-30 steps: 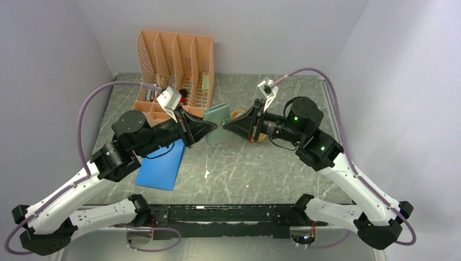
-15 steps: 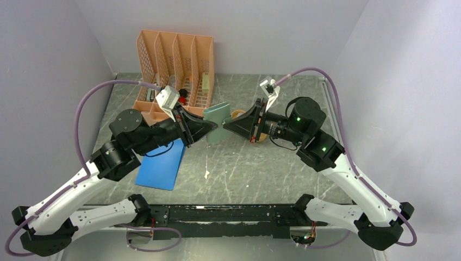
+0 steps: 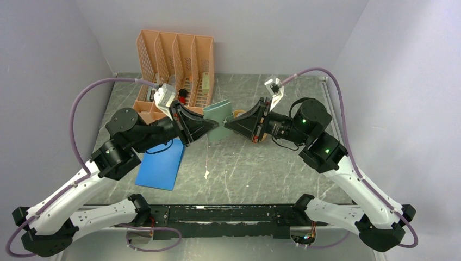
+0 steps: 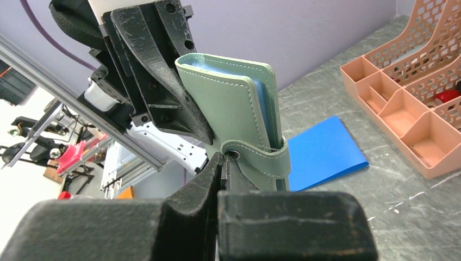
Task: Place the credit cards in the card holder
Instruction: Close the card holder at the center of the board.
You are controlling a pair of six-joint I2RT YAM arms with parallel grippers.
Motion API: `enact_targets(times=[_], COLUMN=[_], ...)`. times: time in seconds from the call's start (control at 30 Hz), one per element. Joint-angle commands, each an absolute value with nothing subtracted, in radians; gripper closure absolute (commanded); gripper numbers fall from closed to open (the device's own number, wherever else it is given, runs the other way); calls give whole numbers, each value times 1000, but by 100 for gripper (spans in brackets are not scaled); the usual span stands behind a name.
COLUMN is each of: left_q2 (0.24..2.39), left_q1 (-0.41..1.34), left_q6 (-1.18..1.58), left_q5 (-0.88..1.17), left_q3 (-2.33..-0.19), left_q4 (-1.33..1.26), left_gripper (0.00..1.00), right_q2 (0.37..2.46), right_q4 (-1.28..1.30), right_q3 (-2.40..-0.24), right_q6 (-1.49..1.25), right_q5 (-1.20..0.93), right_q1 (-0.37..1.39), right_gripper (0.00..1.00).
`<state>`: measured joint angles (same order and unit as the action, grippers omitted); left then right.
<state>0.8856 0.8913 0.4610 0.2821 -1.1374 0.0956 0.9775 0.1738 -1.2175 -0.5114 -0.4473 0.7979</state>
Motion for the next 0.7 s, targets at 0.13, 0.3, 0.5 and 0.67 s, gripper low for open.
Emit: enact_targets(times=[0.13,0.3,0.5,0.67], left_q2=[902,908,914,883], left_q1=[943,944,952,953], left_q6=[553,567,550,491], left_q5=[640,679,691,548], left_q3=[-1136,-1133,-1138,-1151], left_q4=[-74,-95,-73,-2], left_gripper=[95,95,95,95], right_q2=[1046,1054,1061,1058], right_q4=[156,153,150,173], right_q3=[-1206,-1211,-1221,-1228], right_q6=[-508,-512,-513,-482], right_q5=[-380,-377,-379,-418], right_q1=[799,799,799,799], right_gripper=[100,100,100,100])
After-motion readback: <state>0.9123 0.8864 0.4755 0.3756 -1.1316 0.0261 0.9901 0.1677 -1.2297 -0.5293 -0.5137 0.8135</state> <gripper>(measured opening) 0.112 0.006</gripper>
